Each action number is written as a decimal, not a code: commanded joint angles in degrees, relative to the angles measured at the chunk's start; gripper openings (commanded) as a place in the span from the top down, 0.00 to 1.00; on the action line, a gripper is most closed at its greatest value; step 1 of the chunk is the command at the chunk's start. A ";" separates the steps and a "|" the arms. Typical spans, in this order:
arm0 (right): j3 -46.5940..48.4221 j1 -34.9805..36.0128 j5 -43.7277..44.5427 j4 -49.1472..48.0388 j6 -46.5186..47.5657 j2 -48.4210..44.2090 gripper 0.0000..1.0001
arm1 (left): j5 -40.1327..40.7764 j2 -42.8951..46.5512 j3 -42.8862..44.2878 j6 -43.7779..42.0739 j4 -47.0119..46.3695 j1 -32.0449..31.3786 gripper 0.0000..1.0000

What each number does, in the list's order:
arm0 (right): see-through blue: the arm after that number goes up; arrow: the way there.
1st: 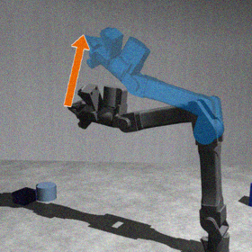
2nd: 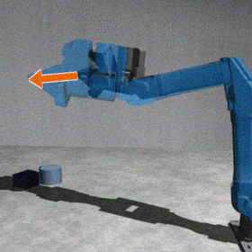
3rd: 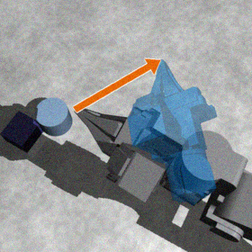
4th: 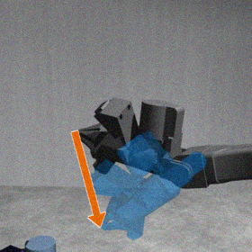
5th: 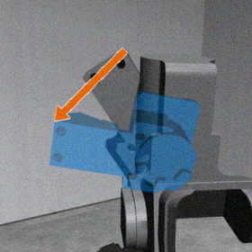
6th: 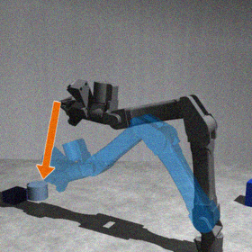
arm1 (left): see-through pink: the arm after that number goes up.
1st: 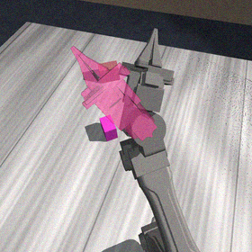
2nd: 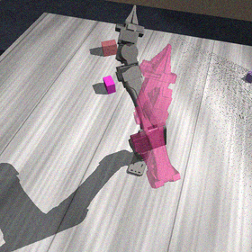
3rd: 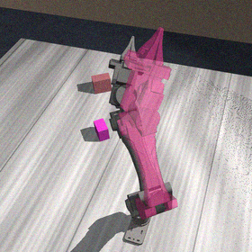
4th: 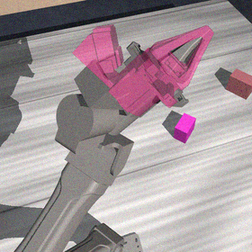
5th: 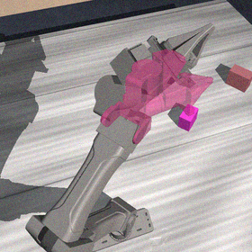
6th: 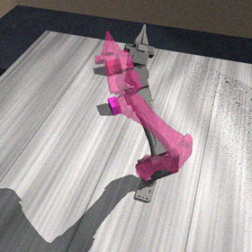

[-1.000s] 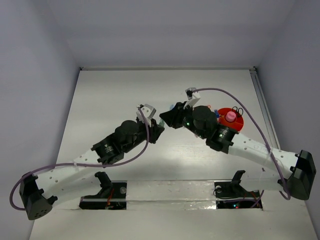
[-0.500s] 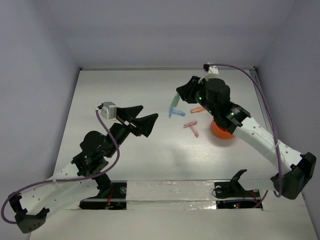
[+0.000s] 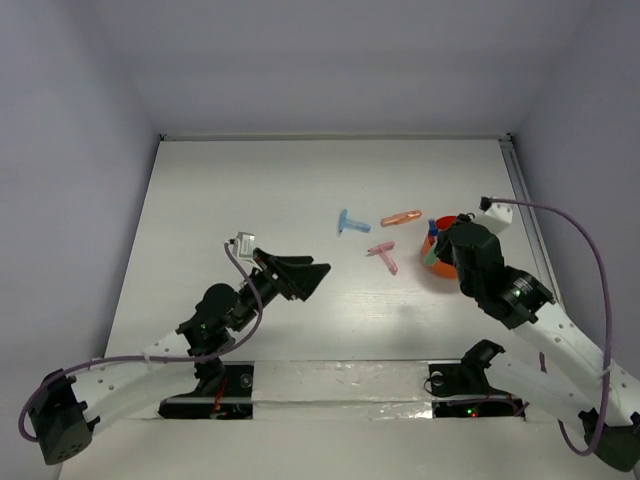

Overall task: Sort the stationery into containers
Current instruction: Place the pen in the storage box.

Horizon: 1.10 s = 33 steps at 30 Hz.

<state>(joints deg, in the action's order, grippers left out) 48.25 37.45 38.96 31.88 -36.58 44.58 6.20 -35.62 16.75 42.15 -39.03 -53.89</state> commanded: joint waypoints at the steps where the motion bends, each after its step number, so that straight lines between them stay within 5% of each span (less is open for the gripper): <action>1: -0.52 -0.97 14.55 5.91 -3.76 -1.34 1.00 | -4.35 3.70 -5.23 5.75 -9.40 0.10 0.06; 6: -1.49 -1.59 24.83 13.45 -9.65 -0.89 1.00 | -3.04 5.65 0.00 -3.18 0.25 0.10 0.03; 14: -5.18 -6.25 26.87 7.94 -9.83 -0.73 1.00 | -4.00 -2.69 8.90 -12.79 3.25 0.10 0.01; 33: -13.36 -14.95 19.66 -25.89 8.63 2.88 1.00 | -5.66 -10.96 10.23 -15.78 -1.49 0.10 0.01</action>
<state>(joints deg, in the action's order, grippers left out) 35.48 23.09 59.40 15.44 -31.66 46.26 2.00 -46.46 25.80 27.24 -36.05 -53.89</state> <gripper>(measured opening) 0.294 0.989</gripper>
